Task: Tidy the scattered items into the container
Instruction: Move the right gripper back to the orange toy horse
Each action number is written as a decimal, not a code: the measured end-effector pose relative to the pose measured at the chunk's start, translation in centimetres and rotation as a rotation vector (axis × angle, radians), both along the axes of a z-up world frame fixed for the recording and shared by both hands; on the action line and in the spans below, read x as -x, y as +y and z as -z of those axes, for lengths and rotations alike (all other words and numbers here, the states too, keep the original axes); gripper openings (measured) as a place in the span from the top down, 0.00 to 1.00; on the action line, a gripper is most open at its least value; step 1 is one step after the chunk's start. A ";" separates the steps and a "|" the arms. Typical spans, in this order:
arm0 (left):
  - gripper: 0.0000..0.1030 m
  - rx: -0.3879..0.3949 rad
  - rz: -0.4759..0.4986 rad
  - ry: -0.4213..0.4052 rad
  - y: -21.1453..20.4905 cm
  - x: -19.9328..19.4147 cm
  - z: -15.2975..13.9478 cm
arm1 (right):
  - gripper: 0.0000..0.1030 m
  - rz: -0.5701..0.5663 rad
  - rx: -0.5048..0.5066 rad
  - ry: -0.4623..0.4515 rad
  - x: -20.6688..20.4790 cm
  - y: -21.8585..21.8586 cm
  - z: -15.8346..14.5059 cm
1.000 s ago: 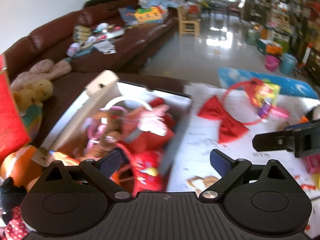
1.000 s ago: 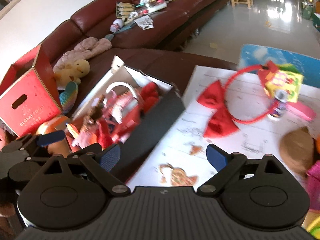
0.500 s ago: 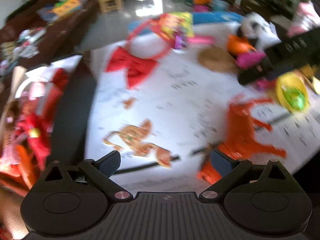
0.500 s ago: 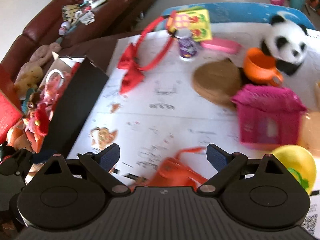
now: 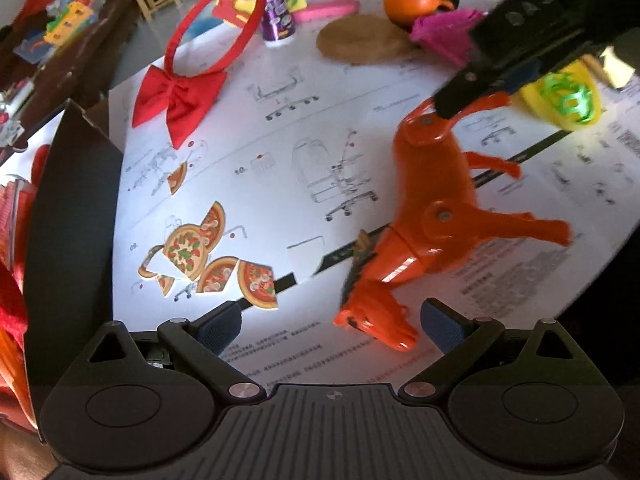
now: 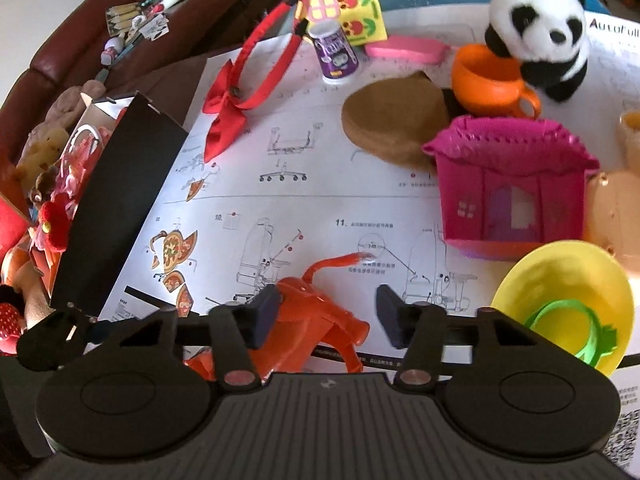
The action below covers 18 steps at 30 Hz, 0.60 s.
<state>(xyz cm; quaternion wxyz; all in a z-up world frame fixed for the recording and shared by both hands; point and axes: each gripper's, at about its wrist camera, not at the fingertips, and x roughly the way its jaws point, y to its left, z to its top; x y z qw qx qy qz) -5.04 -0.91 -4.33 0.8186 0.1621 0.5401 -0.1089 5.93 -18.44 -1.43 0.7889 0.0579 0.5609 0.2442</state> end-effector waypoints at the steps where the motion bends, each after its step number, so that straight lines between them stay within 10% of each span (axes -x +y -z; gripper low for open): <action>1: 0.02 -0.012 -0.009 -0.001 0.1 -0.4 0.2 | 0.52 0.005 -0.004 0.010 0.0 -0.1 0.2; 9: 0.08 -0.085 -0.192 -0.029 2.0 -5.5 0.9 | 0.58 0.000 -0.038 0.054 0.6 -0.4 1.3; 18: 0.07 0.031 -0.277 -0.036 5.1 -5.9 -2.3 | 0.61 0.023 -0.040 0.083 1.3 -0.9 2.6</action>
